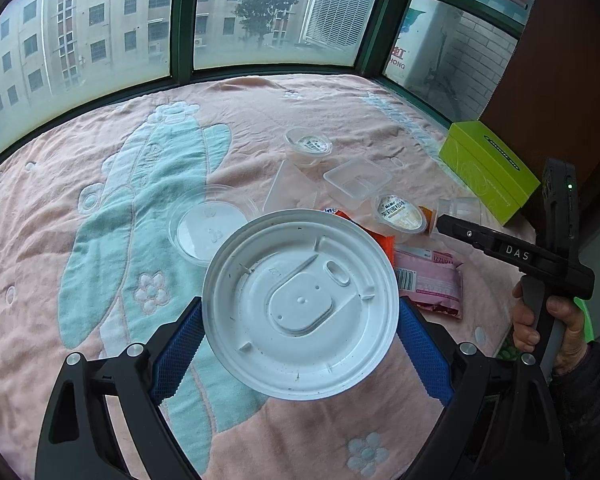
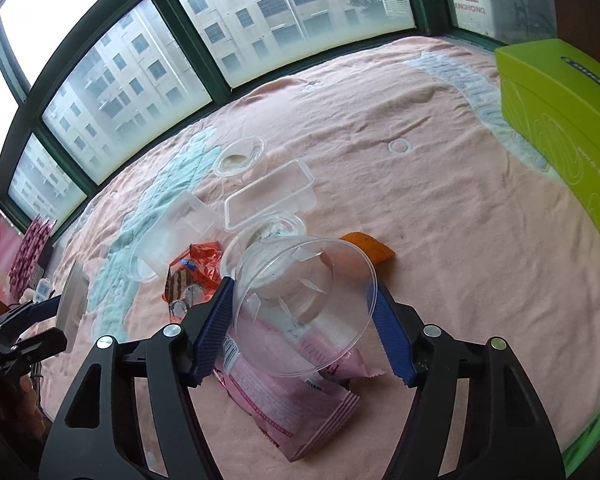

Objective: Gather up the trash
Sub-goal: 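Carry the clear cup into the green wastebasket with the right tool while the left tool holds the lid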

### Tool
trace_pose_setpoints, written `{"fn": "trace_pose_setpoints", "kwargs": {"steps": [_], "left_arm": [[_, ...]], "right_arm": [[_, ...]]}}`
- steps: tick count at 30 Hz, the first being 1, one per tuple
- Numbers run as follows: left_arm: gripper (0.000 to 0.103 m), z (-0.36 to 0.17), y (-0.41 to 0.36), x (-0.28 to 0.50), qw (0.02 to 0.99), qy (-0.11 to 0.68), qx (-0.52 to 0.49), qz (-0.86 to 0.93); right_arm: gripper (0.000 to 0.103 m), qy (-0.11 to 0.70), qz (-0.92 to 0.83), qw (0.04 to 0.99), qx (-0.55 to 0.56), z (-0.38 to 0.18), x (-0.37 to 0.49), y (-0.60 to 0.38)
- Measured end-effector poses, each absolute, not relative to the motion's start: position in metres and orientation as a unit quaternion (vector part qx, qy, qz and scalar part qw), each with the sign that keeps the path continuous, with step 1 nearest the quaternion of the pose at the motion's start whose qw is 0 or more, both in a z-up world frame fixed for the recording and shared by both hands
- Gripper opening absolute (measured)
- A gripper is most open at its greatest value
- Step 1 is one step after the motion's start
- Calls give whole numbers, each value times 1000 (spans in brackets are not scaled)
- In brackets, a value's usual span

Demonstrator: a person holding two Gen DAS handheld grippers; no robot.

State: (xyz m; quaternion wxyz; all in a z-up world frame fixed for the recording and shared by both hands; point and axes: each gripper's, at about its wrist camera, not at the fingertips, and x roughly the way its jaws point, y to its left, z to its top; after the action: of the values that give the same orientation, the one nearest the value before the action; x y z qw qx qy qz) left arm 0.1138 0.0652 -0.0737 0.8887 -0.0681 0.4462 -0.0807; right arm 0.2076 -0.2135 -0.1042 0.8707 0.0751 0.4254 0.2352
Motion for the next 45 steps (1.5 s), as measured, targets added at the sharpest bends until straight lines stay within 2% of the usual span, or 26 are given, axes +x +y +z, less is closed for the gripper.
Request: {"fn": "trace_pose_setpoints", "kwargs": {"steps": [22,45], "left_arm": [[89,-21,13,98,915,386,-60,-97],[89,9,-83,91,915,363,-28,-175]], "right_arm": [[67,354,99,930,22,-20,105,-246],[67,354,-28,934,48,-13,33,-333]]}}
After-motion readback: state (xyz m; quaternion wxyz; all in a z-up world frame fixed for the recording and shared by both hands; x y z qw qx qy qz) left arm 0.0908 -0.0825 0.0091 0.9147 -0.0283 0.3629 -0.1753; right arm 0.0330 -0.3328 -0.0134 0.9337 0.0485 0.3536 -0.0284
